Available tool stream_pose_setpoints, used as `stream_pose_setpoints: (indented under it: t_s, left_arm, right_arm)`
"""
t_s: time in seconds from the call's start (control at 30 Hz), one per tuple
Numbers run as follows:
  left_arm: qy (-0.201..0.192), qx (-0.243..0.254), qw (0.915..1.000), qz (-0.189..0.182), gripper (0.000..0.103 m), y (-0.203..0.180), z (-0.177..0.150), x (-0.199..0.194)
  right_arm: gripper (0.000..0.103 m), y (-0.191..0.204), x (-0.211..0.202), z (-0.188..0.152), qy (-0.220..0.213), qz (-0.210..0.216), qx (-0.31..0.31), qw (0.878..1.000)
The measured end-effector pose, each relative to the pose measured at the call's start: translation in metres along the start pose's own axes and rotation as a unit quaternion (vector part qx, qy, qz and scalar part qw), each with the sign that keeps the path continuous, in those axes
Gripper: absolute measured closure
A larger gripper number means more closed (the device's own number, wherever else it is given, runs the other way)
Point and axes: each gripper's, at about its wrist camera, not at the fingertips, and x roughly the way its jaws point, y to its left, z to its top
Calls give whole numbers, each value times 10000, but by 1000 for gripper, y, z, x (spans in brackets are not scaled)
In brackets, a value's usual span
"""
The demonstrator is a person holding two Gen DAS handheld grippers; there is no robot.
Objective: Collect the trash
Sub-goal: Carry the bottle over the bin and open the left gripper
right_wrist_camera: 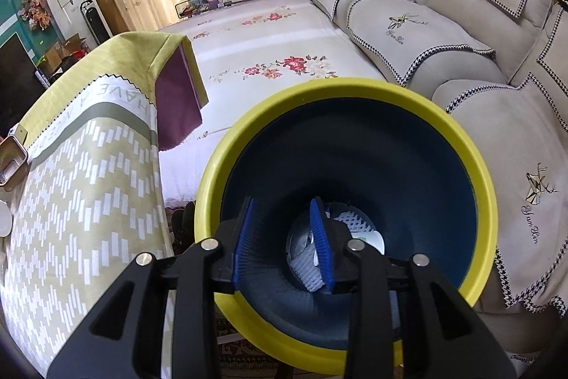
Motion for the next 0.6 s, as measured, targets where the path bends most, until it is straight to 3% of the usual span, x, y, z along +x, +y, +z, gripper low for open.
stream_pose_setpoints:
  t_s: [0.3, 0.6]
  left_arm:
    - [-385, 740, 9951, -532, 52, -67, 31, -25]
    - [-491, 1776, 9750, -1243, 52, -183, 85, -10]
  right_arm:
    - [72, -19, -20, 0, -168, -46, 109, 9998]
    - [72, -57, -66, -4, -589, -190, 191, 9979]
